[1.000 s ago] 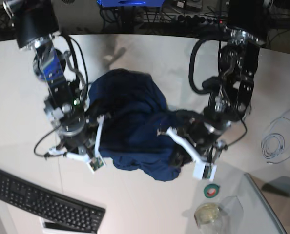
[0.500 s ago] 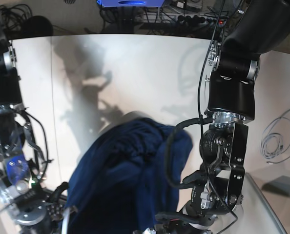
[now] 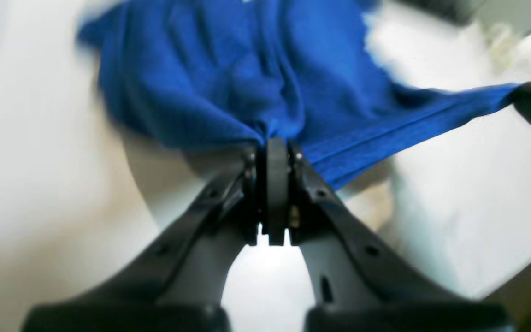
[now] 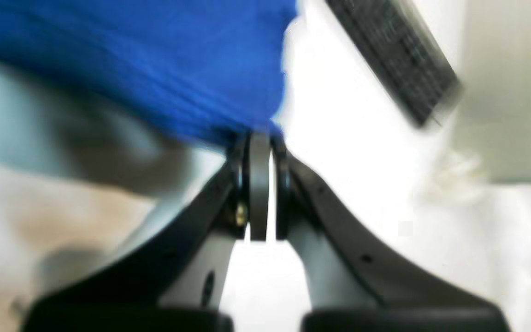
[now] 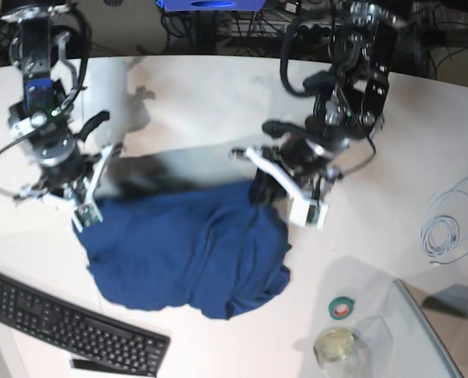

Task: Layout the t-shirt on the table in an organized manner, then fold the t-shirt properly
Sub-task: 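Lower the t-shirt onto the table and open both grippers, then grasp a t-shirt edge with the right gripper and drag it outward, then grasp another fold with the right gripper and pull it up and away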

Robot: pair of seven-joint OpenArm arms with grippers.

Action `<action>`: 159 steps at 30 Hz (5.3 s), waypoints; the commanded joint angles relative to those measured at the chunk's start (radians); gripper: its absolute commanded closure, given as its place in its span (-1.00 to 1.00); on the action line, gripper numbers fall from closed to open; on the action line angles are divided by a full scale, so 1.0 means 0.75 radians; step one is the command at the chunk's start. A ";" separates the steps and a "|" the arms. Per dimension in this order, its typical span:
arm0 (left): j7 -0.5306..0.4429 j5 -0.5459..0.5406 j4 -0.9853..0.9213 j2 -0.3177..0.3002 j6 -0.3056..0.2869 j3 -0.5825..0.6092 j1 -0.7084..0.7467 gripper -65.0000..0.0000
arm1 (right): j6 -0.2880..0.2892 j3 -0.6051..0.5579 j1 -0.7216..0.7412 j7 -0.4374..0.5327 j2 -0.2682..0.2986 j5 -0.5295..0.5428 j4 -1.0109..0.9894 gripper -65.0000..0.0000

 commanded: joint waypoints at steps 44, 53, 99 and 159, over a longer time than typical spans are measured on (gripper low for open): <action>-0.028 -0.010 -0.154 -0.172 -0.001 -0.208 0.233 -0.34 | 0.325 0.320 0.188 0.083 -0.271 0.181 -0.446 0.18; -0.020 -0.002 -0.154 -0.178 -0.001 -0.380 0.176 1.00 | 0.314 0.404 0.255 0.077 -0.148 0.176 -0.789 0.82; -0.026 0.000 -0.332 -0.221 -0.007 -0.816 0.245 1.00 | -0.166 -0.646 0.182 0.169 -0.244 -0.177 -0.605 -0.31; -0.028 -0.002 -0.404 -0.127 -0.007 -0.533 0.018 1.00 | -0.019 0.166 -0.172 0.128 -0.140 0.193 -0.055 -0.25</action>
